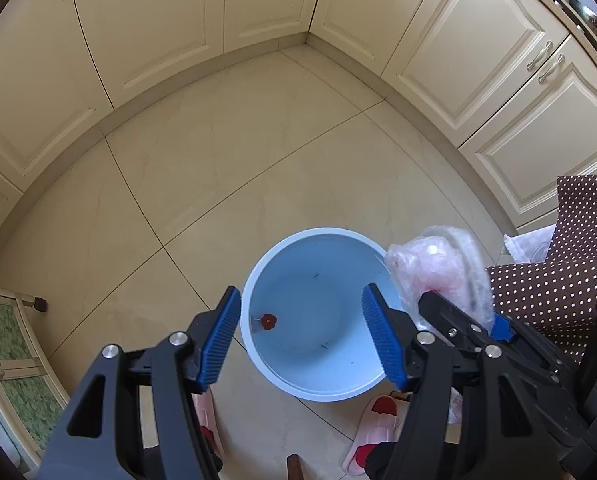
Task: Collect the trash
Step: 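Carry the orange peel and white bag over the blue bucket and open both grippers, then move both grippers back over the table toward the wrappers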
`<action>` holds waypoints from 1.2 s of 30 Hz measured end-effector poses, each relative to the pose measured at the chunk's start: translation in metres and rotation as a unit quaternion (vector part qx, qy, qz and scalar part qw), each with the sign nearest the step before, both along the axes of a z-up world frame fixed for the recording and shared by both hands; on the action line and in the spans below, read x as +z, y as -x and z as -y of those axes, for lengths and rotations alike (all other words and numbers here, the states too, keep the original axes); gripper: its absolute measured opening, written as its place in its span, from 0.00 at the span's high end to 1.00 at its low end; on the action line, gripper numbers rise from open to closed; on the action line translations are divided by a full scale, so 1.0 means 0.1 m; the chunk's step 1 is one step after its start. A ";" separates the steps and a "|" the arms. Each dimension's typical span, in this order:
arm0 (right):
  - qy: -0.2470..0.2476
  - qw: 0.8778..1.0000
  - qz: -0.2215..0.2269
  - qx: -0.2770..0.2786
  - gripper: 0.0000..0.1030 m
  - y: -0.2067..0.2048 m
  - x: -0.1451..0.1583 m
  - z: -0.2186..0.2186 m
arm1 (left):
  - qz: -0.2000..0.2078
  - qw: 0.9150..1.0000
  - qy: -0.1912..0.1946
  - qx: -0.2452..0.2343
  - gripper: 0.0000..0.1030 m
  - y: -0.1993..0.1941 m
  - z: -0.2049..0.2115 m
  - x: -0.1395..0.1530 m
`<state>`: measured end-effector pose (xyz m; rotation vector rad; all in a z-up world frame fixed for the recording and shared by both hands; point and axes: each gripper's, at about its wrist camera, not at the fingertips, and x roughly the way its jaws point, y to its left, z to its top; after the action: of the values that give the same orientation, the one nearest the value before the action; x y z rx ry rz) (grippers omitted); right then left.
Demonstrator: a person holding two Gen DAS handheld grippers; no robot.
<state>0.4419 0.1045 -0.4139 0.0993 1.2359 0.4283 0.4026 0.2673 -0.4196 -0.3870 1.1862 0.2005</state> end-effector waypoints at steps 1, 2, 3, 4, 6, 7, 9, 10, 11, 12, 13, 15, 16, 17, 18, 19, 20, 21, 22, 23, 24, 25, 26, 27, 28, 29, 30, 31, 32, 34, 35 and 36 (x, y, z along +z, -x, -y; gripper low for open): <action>0.001 1.000 0.002 0.000 0.49 0.01 0.03 -0.01 | 0.000 1.000 0.004 -0.001 0.40 0.01 -0.01 0.01; 0.002 1.000 0.006 -0.001 0.48 0.01 0.07 -0.01 | 0.002 1.000 0.007 0.001 0.40 0.03 -0.01 0.03; 0.002 1.000 0.009 -0.001 0.46 0.03 0.12 0.00 | 0.005 1.000 0.010 0.002 0.40 0.04 -0.01 0.06; 0.001 1.000 0.012 -0.001 0.45 0.04 0.17 0.02 | 0.010 1.000 0.012 0.002 0.40 0.07 -0.01 0.09; 0.006 1.000 0.025 0.001 0.45 0.09 0.30 0.06 | 0.014 1.000 0.012 0.000 0.40 0.12 0.01 0.15; 0.009 0.999 0.034 0.003 0.45 0.12 0.39 0.09 | 0.019 1.000 0.013 -0.002 0.40 0.16 0.02 0.21; 0.012 0.999 0.052 0.003 0.45 0.18 0.56 0.16 | 0.034 0.999 0.018 -0.002 0.40 0.25 0.06 0.33; 0.015 0.998 0.063 0.001 0.45 0.22 0.66 0.22 | 0.044 0.999 0.019 -0.005 0.40 0.30 0.11 0.43; 0.017 0.997 0.079 -0.002 0.45 0.28 0.81 0.30 | 0.053 0.998 0.019 -0.009 0.40 0.33 0.16 0.51; 0.019 0.996 0.093 -0.004 0.45 0.34 0.94 0.38 | 0.063 0.998 0.017 -0.014 0.40 0.37 0.22 0.61; 0.020 0.994 0.103 -0.006 0.45 0.39 1.04 0.44 | 0.076 0.997 0.011 -0.023 0.40 0.42 0.30 0.75; 0.028 0.990 0.139 -0.015 0.45 0.56 1.37 0.62 | 0.101 0.994 0.004 -0.034 0.40 0.53 0.46 0.99; 0.029 0.988 0.152 -0.018 0.45 0.62 1.48 0.69 | 0.117 0.992 0.005 -0.041 0.40 0.62 0.56 1.15; 0.031 0.984 0.172 -0.023 0.45 0.73 1.67 0.80 | 0.131 0.990 0.006 -0.047 0.40 0.69 0.64 1.29; 0.032 0.981 0.191 -0.028 0.45 0.84 1.84 0.91 | 0.148 0.987 0.007 -0.053 0.40 0.79 0.74 1.46; 0.033 0.976 0.211 -0.034 0.45 0.96 2.02 1.02 | 0.160 0.985 0.007 -0.057 0.39 0.85 0.81 1.58; 0.033 0.973 0.225 -0.039 0.45 1.05 2.15 1.11 | 0.174 0.983 0.007 -0.065 0.38 0.93 0.91 1.73; 0.034 0.968 0.244 -0.048 0.44 1.18 2.31 1.24 | 0.188 0.979 0.004 -0.074 0.38 1.01 1.02 1.88; 0.035 0.964 0.257 -0.055 0.43 1.28 2.41 1.33 | 0.202 0.976 0.001 -0.082 0.38 1.09 1.12 2.02; 0.037 0.958 0.275 -0.065 0.42 1.42 2.56 1.47 | 0.217 0.972 -0.003 -0.093 0.37 1.17 1.26 2.17; 0.041 0.953 0.290 -0.074 0.41 1.55 2.67 1.59 | 0.226 0.969 -0.004 -0.102 0.36 1.22 1.37 2.28; 0.045 0.949 0.301 -0.084 0.41 1.65 2.78 1.71 | 0.238 0.964 -0.004 -0.118 0.36 1.30 1.51 2.41; 0.047 0.943 0.315 -0.097 0.41 1.80 2.89 1.88 | 0.246 0.960 -0.002 -0.132 0.36 1.36 1.66 2.52; 0.049 0.939 0.324 -0.107 0.40 1.91 2.95 2.03 | 0.253 0.957 -0.001 -0.144 0.35 1.42 1.79 2.60; 0.057 0.932 0.335 -0.124 0.40 2.03 3.03 2.21 | 0.261 0.951 0.002 -0.163 0.34 1.48 1.97 2.71; 0.063 0.928 0.341 -0.136 0.40 2.11 3.09 2.34 | 0.266 0.948 0.005 -0.176 0.34 1.53 2.11 2.78; 0.070 0.922 0.349 -0.153 0.40 2.22 3.14 2.52 | 0.270 0.944 0.008 -0.190 0.32 1.57 2.25 2.84; 0.077 0.917 0.354 -0.168 0.40 2.32 3.17 2.68 | 0.273 0.940 0.013 -0.205 0.31 1.60 2.44 2.91; 0.083 0.912 0.358 -0.182 0.40 2.39 3.20 2.82 | 0.275 0.937 0.016 -0.215 0.30 1.63 2.55 2.95; 0.095 0.903 0.363 -0.210 0.39 2.52 3.26 3.09 | 0.278 0.930 0.029 -0.238 0.28 1.66 2.88 3.04; 0.103 0.896 0.365 -0.231 0.39 2.60 3.27 3.29 | 0.278 0.928 0.034 -0.247 0.28 1.65 3.00 3.07; 0.108 0.892 0.366 -0.241 0.39 2.63 3.29 3.38 | 0.277 0.926 0.038 -0.255 0.28 1.65 3.12 3.09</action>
<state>0.1790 -0.2331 -0.0849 0.0437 0.4710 -0.1177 0.2372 -0.0451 -0.1109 -0.1697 0.6976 -0.3916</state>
